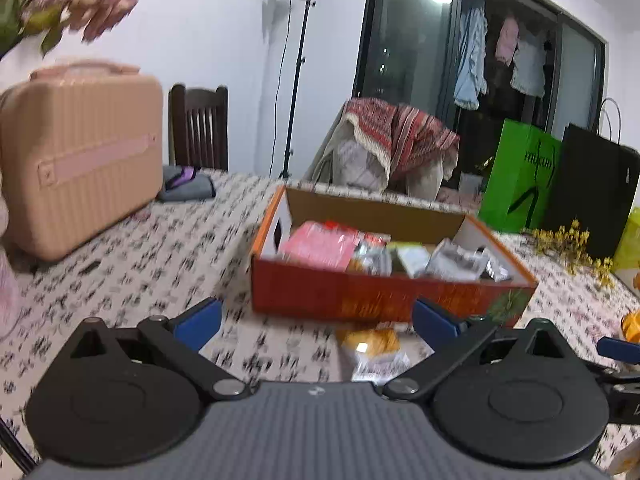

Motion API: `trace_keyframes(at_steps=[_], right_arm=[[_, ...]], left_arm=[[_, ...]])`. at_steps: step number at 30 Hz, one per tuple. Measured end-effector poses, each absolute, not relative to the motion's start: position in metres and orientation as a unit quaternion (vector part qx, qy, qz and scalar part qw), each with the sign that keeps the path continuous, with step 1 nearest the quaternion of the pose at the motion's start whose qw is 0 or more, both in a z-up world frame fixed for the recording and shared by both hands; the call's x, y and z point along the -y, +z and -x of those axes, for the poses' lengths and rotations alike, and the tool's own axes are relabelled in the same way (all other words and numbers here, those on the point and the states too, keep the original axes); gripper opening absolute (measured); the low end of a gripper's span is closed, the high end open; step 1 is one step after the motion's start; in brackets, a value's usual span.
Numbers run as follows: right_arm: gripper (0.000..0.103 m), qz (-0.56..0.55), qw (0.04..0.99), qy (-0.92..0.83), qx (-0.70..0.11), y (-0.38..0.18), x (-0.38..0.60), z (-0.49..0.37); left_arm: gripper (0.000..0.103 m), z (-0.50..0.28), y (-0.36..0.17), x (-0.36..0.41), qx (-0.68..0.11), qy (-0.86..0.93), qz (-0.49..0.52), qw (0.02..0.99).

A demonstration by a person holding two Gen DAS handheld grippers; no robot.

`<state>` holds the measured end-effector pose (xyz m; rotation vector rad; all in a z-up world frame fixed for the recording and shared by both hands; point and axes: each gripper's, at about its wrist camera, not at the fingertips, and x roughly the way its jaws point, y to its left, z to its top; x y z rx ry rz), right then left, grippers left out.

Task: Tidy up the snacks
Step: 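Move both tools back to the remaining packets beside the box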

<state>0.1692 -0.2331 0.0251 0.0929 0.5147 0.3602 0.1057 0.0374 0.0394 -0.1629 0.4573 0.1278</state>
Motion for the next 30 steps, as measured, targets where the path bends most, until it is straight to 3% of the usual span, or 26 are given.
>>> trace_keyframes(at_steps=[11, 30], right_arm=[[0.103, -0.042, 0.941, 0.166, -0.292, 0.003, 0.232, -0.158], [0.103, -0.008, 0.93, 0.149, -0.336, -0.01, 0.217, -0.184]], left_arm=[[0.103, -0.104, 0.003, -0.063, -0.26, 0.066, 0.095, 0.959], [0.103, -0.118, -0.016, -0.078, -0.258, 0.036, 0.13, 0.957]])
